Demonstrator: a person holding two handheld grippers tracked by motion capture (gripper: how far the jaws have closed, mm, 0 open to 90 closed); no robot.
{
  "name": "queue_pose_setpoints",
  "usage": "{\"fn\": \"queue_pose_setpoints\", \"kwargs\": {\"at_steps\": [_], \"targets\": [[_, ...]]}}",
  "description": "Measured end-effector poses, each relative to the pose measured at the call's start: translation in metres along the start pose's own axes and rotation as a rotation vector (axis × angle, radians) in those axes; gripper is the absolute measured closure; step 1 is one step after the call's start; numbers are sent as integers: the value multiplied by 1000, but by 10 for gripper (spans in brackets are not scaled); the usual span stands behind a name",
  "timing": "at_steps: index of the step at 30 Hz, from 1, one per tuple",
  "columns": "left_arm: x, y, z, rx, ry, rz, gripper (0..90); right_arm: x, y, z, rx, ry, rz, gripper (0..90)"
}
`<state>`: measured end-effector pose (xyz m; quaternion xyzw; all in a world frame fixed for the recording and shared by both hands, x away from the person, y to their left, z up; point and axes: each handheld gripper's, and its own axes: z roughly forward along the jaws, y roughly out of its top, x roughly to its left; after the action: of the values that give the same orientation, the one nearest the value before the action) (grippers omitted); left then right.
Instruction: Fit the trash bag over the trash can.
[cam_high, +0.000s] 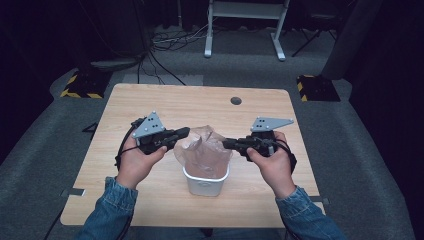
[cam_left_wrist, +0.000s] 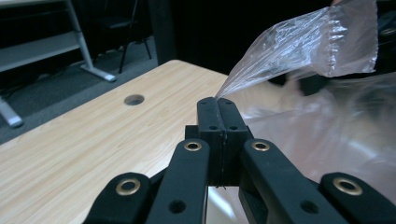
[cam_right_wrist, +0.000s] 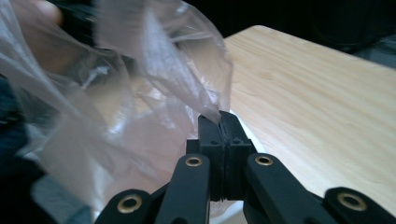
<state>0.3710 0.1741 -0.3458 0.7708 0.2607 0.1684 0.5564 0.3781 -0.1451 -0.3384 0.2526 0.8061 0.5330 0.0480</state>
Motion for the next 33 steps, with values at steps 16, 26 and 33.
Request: {"fn": "queue_pose_setpoints", "kwargs": {"at_steps": [16, 26, 33], "targets": [[27, -28, 35, 207, -5, -32, 900, -37, -26, 14, 58, -77, 98, 900], [23, -54, 47, 259, -50, -60, 833, -45, -42, 22, 113, -41, 150, 763], [32, -46, 17, 112, 1, -102, 528, -50, -33, -7, -1, -141, 129, 523]]}}
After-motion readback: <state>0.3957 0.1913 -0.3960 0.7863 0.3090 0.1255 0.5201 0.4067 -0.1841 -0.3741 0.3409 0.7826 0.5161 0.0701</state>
